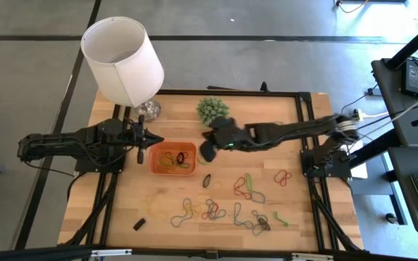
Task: Pick and place rubber bands into bin
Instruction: Put the red rubber band into the orange bin, then put the yellow rubber band into the orange bin
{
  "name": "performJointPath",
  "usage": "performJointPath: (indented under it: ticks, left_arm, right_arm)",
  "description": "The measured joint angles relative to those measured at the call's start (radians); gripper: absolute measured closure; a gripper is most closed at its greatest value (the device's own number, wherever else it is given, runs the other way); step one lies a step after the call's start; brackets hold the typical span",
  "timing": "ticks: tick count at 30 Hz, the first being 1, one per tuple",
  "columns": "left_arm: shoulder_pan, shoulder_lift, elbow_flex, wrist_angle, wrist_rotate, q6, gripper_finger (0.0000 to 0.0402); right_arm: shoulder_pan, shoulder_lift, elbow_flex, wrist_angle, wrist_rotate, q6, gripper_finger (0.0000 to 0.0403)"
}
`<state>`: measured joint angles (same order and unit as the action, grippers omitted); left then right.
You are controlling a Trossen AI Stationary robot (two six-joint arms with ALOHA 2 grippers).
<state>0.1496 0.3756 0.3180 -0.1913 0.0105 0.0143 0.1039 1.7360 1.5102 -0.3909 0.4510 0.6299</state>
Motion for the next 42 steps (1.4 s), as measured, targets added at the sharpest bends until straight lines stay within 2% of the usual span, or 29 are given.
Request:
performJointPath:
  ticks: [5,10,15,21,26,38,42]
  left_arm:
    - [0.000,0.000,0.000,0.000,0.000,0.000,0.0397]
    - [0.000,0.000,0.000,0.000,0.000,0.000,0.0400]
    - [0.000,0.000,0.000,0.000,0.000,0.000,0.0397]
    - [0.000,0.000,0.000,0.000,0.001,0.000,0.0399]
    - [0.000,0.000,0.000,-0.002,0.001,0.000,0.0398]
    - [0.000,0.000,0.000,-0.013,0.009,0.000,0.0399]
    - [0.000,0.000,0.000,-0.021,0.009,-0.011,0.0397]
  right_arm:
    - [0.000,0.200,0.270,-0.029,-0.072,-0.164,0.0403]
    - [-0.023,0.370,0.491,-0.234,-0.153,-0.192,0.0403]
    - [-0.047,0.514,0.615,-0.384,-0.221,-0.186,0.0403]
    - [-0.061,0.628,0.673,-0.383,-0.295,-0.173,0.0403]
    - [-0.069,0.655,0.678,-0.413,-0.359,-0.129,0.0390]
    - [-0.071,0.651,0.681,-0.453,-0.359,-0.111,0.0294]
    - [-0.071,0.651,0.746,-0.515,-0.367,-0.135,0.0272]
